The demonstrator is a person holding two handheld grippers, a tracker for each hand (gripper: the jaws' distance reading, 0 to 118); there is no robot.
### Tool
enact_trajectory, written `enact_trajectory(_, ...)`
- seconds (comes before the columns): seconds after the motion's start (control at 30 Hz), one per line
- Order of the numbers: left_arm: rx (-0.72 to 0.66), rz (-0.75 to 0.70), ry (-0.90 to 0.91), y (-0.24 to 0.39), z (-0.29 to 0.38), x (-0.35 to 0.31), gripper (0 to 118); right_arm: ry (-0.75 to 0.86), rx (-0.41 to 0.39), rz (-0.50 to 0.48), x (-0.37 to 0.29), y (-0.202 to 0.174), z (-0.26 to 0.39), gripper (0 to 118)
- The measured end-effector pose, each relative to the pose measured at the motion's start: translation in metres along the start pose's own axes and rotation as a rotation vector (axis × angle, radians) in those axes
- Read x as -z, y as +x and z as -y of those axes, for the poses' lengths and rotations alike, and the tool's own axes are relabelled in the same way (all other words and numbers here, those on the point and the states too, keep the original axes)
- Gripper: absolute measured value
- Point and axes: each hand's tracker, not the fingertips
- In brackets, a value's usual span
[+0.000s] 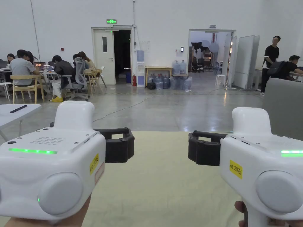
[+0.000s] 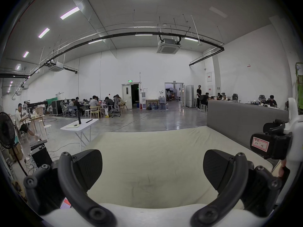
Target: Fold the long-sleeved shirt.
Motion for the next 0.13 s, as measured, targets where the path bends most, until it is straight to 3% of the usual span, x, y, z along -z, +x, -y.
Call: enact_trajectory(0.13,-0.003,0.000,-0.004,-0.0010,0.0012,0.0012,118,-0.003,-0.003,-0.002,0.0024,-0.0016,0.0007,118)
